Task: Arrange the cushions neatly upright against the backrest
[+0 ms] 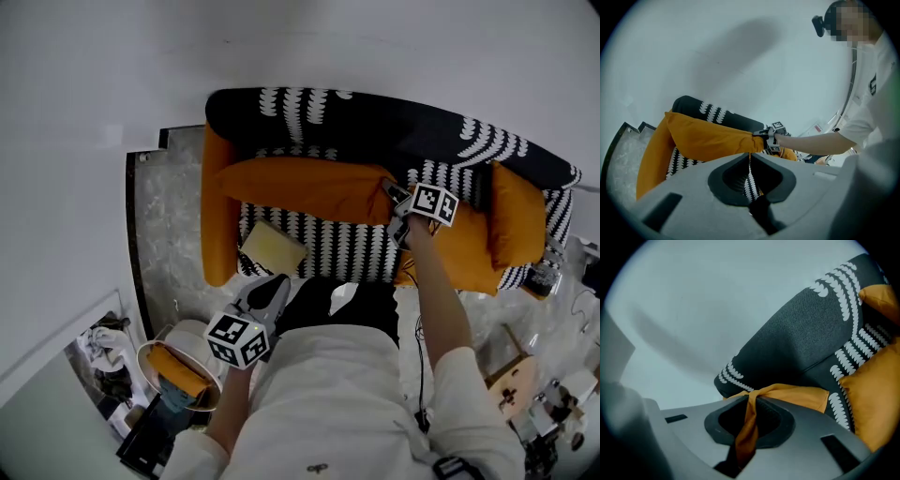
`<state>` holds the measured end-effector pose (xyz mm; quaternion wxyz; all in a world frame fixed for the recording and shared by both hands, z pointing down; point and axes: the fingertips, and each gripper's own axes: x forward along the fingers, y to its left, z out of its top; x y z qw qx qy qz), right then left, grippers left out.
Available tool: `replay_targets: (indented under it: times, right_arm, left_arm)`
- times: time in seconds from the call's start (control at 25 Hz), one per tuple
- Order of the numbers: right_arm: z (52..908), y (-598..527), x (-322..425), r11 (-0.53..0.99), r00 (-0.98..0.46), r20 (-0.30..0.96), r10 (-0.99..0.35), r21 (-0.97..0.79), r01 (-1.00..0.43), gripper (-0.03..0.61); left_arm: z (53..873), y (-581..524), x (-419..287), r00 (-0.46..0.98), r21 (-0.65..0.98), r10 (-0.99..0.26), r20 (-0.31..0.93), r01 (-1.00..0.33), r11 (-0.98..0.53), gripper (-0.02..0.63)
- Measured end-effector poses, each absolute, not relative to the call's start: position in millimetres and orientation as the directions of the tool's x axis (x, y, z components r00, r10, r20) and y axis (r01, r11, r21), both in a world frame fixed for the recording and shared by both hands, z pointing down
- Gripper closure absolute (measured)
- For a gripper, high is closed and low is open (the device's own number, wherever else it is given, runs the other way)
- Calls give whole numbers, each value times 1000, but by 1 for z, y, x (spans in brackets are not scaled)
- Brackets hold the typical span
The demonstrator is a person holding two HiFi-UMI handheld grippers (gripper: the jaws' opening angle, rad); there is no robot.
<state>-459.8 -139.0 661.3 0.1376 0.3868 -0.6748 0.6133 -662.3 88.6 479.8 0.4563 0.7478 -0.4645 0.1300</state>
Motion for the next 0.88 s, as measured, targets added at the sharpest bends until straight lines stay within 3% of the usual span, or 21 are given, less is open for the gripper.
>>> replay_targets:
  times: [0.2, 0.44, 0.64, 0.88]
  right_arm:
    - [665, -194, -448, -11, -550, 722, -420, -610, -792, 523]
    - [656, -255, -432, -94, -414, 736, -536, -539, -837, 454]
    - [636, -297, -416, -12, -326, 710, -624, -426, -905, 496]
    - [621, -307, -404, 35, -270, 732, -625, -319, -947, 528]
  left_arm:
    - [479, 69, -656, 553, 566, -565, 612, -806, -175, 598]
    - [479, 51, -646, 574, 578, -545, 612, -794, -187, 600]
    - [483, 36, -648, 568, 568, -534, 626, -802, -185, 598]
    - [482, 23, -655, 549, 570, -571, 610, -805, -165, 598]
